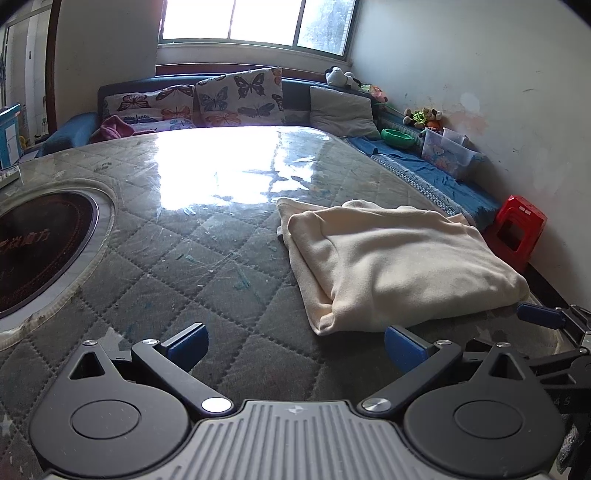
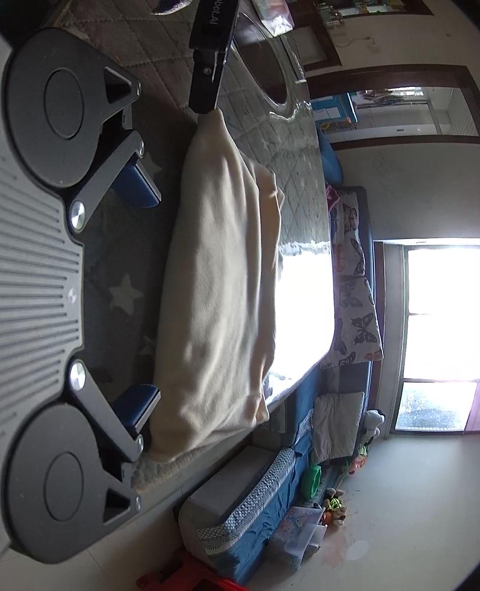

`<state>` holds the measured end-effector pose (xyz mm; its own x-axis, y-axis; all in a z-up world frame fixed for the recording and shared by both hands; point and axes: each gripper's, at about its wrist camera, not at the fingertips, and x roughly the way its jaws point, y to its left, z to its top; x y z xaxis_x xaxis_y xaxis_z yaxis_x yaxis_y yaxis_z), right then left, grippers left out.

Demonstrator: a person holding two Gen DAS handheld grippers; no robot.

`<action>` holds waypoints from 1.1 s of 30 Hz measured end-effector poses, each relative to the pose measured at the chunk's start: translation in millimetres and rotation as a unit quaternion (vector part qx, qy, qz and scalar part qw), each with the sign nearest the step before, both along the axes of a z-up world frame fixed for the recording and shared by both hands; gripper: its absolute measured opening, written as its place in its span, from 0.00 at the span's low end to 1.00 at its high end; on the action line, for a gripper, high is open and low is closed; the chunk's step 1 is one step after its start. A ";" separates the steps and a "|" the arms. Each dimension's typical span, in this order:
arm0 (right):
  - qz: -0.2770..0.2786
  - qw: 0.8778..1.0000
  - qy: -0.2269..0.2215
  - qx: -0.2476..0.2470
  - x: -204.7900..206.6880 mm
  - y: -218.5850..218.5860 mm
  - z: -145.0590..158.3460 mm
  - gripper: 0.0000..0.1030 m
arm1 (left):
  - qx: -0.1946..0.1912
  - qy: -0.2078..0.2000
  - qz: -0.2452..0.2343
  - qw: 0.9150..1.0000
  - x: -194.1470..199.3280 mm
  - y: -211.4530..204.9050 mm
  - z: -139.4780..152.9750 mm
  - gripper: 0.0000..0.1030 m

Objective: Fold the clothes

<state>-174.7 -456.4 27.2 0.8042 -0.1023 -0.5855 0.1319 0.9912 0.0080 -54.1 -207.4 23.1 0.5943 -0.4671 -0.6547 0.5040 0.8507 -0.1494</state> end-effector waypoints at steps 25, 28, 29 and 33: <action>-0.010 1.000 0.005 0.015 -11.4 10.1 -11.6 1.00 | 0.023 0.018 -0.037 0.999 -29.2 -13.6 -7.2 1.00; -0.011 1.000 0.004 0.014 -13.5 12.2 -11.5 1.00 | 0.024 0.017 -0.038 0.999 -32.0 -14.3 -6.7 1.00; -0.012 1.000 0.003 0.014 -14.2 13.3 -11.7 1.00 | 0.026 0.017 -0.039 0.999 -33.4 -14.5 -6.7 1.00; -0.016 1.000 0.000 0.013 -17.4 16.1 -11.7 1.00 | 0.030 0.018 -0.040 0.999 -37.3 -14.3 -7.9 1.00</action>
<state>-192.2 -440.3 15.5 0.8012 -0.1115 -0.5879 0.1627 0.9861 0.0347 -91.4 -221.8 15.3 0.5317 -0.4718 -0.7033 0.5658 0.8158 -0.1195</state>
